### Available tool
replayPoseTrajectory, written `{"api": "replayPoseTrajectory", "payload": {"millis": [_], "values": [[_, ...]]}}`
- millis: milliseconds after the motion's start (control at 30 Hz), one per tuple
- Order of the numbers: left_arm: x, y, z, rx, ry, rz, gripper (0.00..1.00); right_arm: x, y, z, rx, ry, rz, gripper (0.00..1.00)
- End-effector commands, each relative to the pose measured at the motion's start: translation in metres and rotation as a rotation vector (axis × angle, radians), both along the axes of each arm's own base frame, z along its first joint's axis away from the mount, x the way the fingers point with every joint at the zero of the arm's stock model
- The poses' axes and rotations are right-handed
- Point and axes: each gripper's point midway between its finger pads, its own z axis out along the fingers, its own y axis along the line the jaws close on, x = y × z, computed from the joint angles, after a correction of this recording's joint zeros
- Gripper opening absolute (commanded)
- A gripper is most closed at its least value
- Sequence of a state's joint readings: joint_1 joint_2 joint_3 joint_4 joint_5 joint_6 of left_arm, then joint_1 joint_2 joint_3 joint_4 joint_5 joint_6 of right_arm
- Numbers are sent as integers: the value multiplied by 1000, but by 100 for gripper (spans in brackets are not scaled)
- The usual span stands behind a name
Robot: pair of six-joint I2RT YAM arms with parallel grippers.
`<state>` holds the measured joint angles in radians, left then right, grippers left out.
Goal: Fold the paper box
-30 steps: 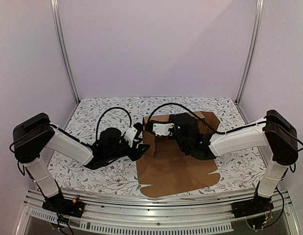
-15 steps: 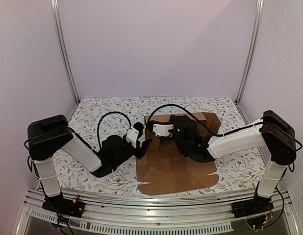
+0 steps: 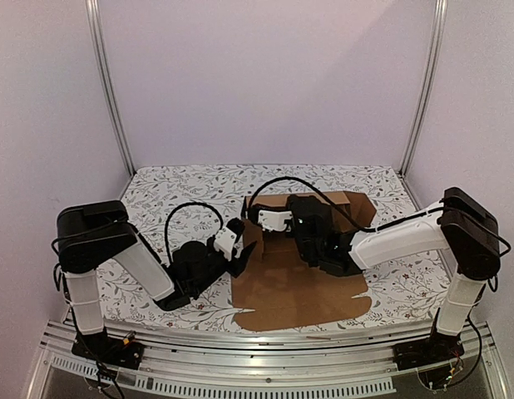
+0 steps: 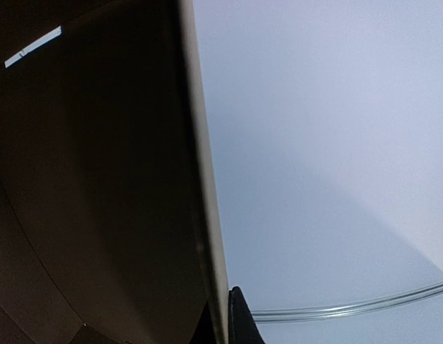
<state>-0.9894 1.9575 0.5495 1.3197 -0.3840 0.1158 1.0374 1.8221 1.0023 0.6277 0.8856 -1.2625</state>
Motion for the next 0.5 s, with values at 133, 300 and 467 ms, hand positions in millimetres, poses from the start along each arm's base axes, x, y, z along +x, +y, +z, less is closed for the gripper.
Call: {"api": "replayPoseTrajectory", "payload": {"millis": [133, 300, 467], "values": [[0, 5, 41, -155, -104, 41, 54, 6, 2, -29, -32, 15, -90, 0], [9, 16, 43, -153, -115, 128, 49, 4, 4, -34, -39, 18, -84, 0], [18, 16, 45, -162, -124, 168, 49, -2, 5, -39, -56, 26, -63, 0]]}}
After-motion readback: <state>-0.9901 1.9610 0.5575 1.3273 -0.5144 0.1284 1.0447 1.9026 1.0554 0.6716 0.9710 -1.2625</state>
